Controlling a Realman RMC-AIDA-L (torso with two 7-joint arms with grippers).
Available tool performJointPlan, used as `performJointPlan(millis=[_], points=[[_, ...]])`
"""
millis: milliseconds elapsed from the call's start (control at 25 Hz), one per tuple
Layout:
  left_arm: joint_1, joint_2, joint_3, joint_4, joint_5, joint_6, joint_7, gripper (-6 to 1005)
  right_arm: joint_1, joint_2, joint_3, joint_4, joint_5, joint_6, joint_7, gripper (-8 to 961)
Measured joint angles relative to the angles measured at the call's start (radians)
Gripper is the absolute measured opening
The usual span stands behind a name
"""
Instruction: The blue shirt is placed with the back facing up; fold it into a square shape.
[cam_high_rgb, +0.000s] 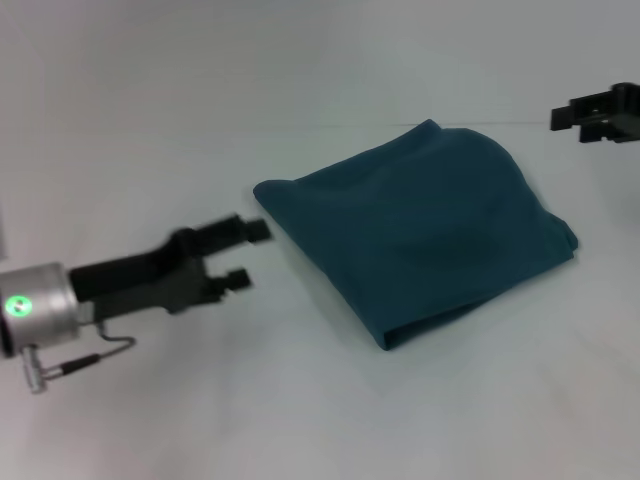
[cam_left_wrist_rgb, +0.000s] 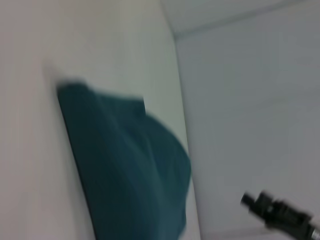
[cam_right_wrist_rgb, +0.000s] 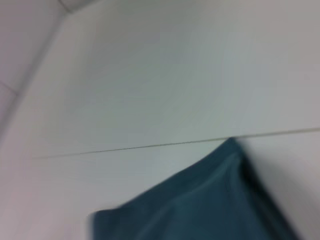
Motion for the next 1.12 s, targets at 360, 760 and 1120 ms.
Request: performJointPlan(millis=[360, 760, 1120], points=[[-0.054, -0.048, 0.183, -0.08, -0.01, -0.102, -0.101, 948, -0.053, -0.049, 0.07, 0.001, 0.122, -0.174, 0.007, 663], [-0.161, -0.05, 0.216, -0.301, -0.056, -0.243, -0.057, 947, -0.048, -0.048, 0.065, 0.002, 0.125, -0.186, -0.004, 838], [-0.245, -0.051, 0.235, -0.382, -0.057, -0.363, -0.054, 947, -0.047, -0.048, 0.073, 0.008, 0.125, -0.181, -0.016, 836]])
